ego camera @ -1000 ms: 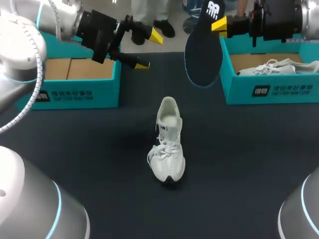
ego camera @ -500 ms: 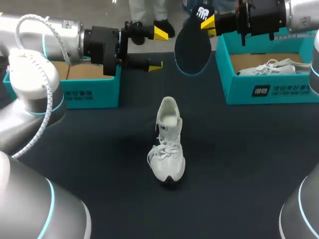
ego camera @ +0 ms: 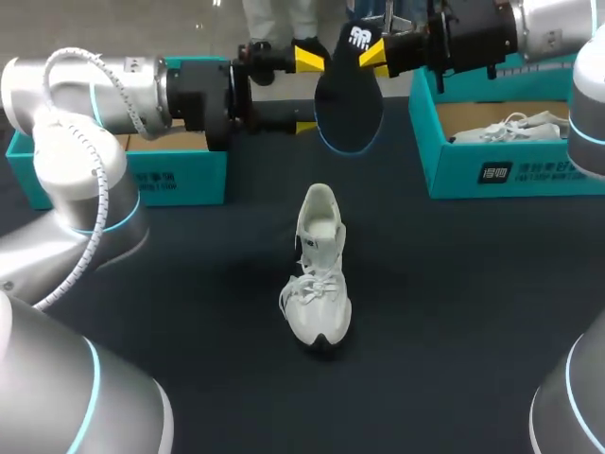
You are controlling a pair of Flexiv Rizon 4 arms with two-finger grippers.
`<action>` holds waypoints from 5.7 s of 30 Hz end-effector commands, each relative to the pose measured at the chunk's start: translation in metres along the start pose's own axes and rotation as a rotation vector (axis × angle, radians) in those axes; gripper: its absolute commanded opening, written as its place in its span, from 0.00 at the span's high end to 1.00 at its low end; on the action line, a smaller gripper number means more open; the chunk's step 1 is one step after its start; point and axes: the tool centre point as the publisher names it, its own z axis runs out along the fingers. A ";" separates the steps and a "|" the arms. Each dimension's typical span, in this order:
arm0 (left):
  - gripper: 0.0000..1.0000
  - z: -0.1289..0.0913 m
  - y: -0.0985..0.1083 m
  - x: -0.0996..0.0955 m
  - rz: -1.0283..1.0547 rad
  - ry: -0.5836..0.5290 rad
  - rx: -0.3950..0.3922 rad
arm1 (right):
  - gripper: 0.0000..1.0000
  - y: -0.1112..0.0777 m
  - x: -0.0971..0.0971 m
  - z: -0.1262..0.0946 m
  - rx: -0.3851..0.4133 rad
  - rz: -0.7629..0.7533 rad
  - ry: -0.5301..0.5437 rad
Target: Take the shoe out of the shoebox, open the shoe tongue, remove and reinsert the insole, then place the shoe into the shoebox
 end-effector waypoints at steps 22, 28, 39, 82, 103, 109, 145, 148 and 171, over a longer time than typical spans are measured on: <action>0.59 0.024 -0.002 0.006 -0.029 -0.075 0.026 | 1.00 0.001 0.002 0.012 0.015 0.005 -0.009; 1.00 0.026 -0.002 0.007 -0.039 -0.080 0.030 | 1.00 -0.002 0.000 0.010 0.014 0.011 -0.012; 1.00 0.023 -0.004 0.005 -0.039 -0.084 0.040 | 0.00 -0.002 0.000 0.007 -0.031 -0.027 0.013; 1.00 -0.006 0.007 0.001 -0.080 -0.068 -0.007 | 0.00 -0.035 -0.012 -0.046 -0.108 -0.119 -0.002; 1.00 -0.001 0.008 0.001 -0.100 -0.059 0.008 | 0.00 -0.057 -0.032 -0.088 -0.155 -0.051 -0.010; 1.00 -0.001 0.008 0.001 -0.100 -0.059 0.008 | 0.00 -0.057 -0.032 -0.088 -0.155 -0.051 -0.010; 1.00 -0.017 -0.016 0.015 -1.381 -0.020 -0.061 | 0.00 -0.057 -0.032 -0.088 -0.155 -0.051 -0.010; 1.00 -0.017 -0.016 0.015 -1.381 -0.020 -0.061 | 0.00 -0.057 -0.032 -0.088 -0.155 -0.051 -0.010; 1.00 -0.017 -0.023 0.036 -2.221 0.119 -0.167 | 0.00 -0.057 -0.032 -0.088 -0.155 -0.051 -0.010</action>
